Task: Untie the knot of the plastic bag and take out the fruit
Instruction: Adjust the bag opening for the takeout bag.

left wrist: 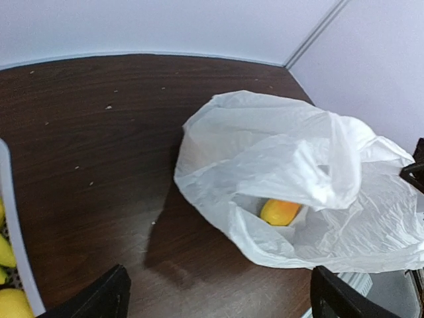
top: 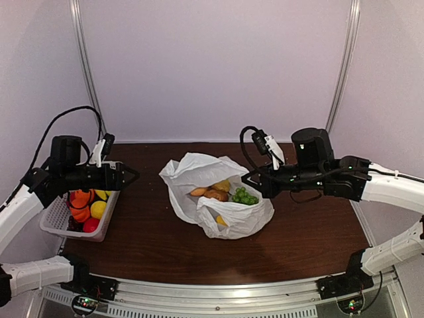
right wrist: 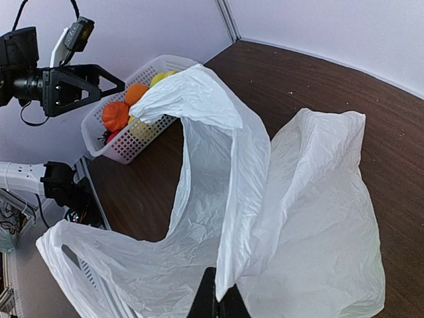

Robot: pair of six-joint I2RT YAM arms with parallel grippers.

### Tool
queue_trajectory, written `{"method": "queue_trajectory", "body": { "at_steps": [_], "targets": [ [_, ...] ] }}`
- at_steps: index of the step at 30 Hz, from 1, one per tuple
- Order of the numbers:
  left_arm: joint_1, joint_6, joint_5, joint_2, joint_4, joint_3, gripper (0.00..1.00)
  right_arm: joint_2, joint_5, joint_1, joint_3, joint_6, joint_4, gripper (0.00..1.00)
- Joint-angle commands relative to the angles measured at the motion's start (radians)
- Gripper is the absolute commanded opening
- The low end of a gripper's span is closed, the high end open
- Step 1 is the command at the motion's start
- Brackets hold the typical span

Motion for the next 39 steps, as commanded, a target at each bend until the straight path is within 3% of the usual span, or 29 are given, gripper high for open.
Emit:
{"method": "queue_trajectory", "body": {
  "at_steps": [1,4,10,15,31,33,36,39],
  "targets": [
    [-0.155,0.041,0.02,0.075,0.165,0.076,0.97,0.006,-0.074,0.024,0.036,-0.064,-0.048,0.0],
    [-0.243,0.082,-0.01,0.142,0.197,0.126,0.97,0.016,-0.077,0.035,0.037,-0.07,-0.066,0.0],
    [-0.294,0.122,0.001,0.249,0.243,0.182,0.97,0.025,-0.074,0.053,0.039,-0.07,-0.075,0.0],
    [-0.341,0.208,-0.08,0.33,0.197,0.245,0.97,0.033,-0.079,0.061,0.048,-0.067,-0.063,0.0],
    [-0.345,0.323,0.168,0.55,0.236,0.334,0.96,0.075,-0.076,0.083,0.072,-0.06,-0.059,0.0],
    [-0.345,0.324,0.185,0.56,0.237,0.331,0.83,0.074,-0.064,0.084,0.071,-0.056,-0.052,0.0],
    [-0.345,0.324,0.184,0.564,0.228,0.326,0.53,0.074,-0.027,0.083,0.077,-0.054,-0.059,0.0],
    [-0.345,0.319,0.175,0.557,0.224,0.318,0.29,0.077,0.04,0.083,0.086,-0.051,-0.079,0.0]
  ]
}}
